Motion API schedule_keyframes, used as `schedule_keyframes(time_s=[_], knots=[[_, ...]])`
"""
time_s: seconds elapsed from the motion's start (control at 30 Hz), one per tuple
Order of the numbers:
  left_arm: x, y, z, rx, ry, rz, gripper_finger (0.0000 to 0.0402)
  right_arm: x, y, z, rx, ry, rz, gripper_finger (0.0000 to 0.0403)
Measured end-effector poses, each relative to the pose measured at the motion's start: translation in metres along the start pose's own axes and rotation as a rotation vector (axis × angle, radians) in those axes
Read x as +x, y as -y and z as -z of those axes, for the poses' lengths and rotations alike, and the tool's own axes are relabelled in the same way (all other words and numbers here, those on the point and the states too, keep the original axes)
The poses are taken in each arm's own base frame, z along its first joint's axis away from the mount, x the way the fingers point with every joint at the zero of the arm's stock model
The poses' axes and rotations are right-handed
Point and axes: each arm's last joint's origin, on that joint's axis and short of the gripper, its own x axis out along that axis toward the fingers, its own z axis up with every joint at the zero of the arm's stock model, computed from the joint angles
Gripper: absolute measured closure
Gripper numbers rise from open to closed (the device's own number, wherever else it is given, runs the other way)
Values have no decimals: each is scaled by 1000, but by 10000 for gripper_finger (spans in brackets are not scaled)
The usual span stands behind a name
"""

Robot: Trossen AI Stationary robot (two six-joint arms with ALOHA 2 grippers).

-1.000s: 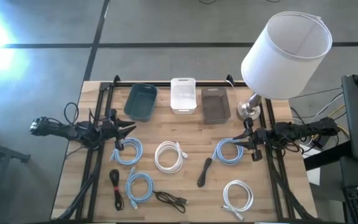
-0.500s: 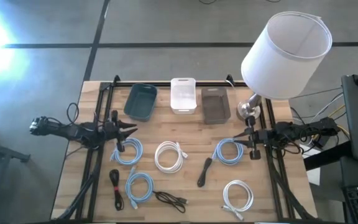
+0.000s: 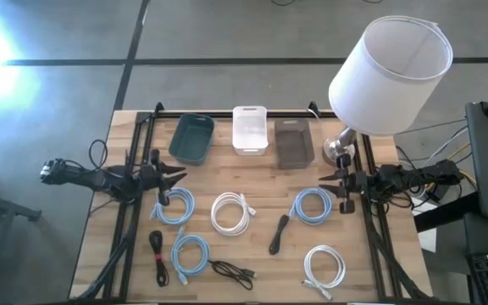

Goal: Pick & Place USB Port
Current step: Put the top left blue HDMI cable into the blue bin

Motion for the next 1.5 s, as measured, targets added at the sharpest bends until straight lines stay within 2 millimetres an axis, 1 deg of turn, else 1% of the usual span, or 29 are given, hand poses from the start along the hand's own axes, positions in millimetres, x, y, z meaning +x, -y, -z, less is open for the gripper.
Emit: schedule_keyframes(time_s=[0.1,0.23,0.47,0.63,0.8,0.9,1.0,1.07,1.17,1.3,1.4,1.5], knots=[[0,0,-2,-44,27,-1,314,0,1,0,43,-2,22,300],[0,0,-3,-71,37,1,314,1,1,1,164,-7,47,278],[-1,-2,-19,-109,176,4,314,6,0,4,273,-46,76,251],[-2,-2,-22,-92,205,29,314,15,-1,-5,307,46,75,245],[-2,0,-25,-102,232,84,314,25,-3,-14,277,155,58,245],[-1,1,-24,-94,212,86,314,32,-4,-11,293,142,57,245],[1,1,-33,-86,196,88,313,43,-7,-11,336,83,57,245],[2,1,-44,-73,166,92,305,53,-9,-16,334,64,58,245],[5,1,-59,-36,81,92,281,70,-11,-29,288,35,58,245],[8,0,-75,37,-62,62,242,92,-15,-42,198,-80,59,245],[9,-1,-81,74,-192,32,219,106,-17,-46,200,-225,81,245],[12,0,-77,63,-337,10,207,117,-19,-44,233,-339,154,245]])
